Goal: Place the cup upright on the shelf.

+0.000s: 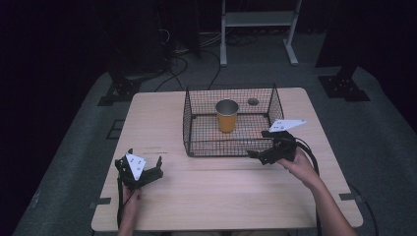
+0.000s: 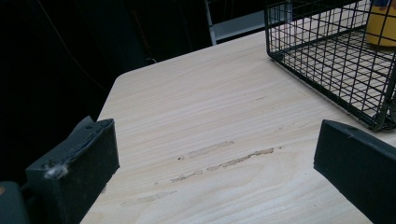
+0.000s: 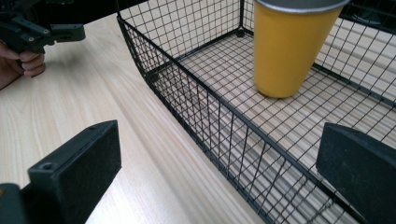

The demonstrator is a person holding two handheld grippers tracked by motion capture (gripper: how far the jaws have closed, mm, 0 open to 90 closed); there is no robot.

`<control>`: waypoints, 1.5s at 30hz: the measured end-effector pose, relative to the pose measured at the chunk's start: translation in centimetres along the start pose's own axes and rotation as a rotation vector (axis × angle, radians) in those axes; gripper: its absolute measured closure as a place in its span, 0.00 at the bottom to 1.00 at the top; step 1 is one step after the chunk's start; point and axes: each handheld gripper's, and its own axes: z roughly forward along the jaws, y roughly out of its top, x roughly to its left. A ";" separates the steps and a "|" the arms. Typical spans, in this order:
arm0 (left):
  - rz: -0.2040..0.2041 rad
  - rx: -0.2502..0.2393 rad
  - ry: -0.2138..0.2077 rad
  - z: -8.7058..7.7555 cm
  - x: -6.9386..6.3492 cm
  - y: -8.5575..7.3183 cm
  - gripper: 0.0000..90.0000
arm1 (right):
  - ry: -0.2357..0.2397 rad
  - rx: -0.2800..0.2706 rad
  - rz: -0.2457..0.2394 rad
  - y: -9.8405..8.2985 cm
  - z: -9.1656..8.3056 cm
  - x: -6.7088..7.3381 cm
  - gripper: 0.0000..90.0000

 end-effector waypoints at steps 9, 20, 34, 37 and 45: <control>0.001 0.001 0.001 0.0 0.0 0.0 0.00 | -0.024 -0.035 0.010 -0.9 -1.0 0.1 0.00; 0.000 0.001 0.001 0.0 0.0 0.0 0.00 | -0.019 -0.036 -0.003 -1.4 -2.0 0.8 0.00; 0.005 0.003 0.002 0.0 0.0 0.0 0.00 | -0.022 -0.063 -0.007 -2.9 -3.6 1.6 0.00; 0.003 0.003 0.002 0.0 0.0 0.0 0.00 | -0.025 -0.064 -0.011 -3.3 -4.0 1.8 0.00; 0.003 0.003 0.002 0.0 0.0 0.0 0.00 | -0.030 -0.077 -0.006 -4.6 -4.8 2.1 0.00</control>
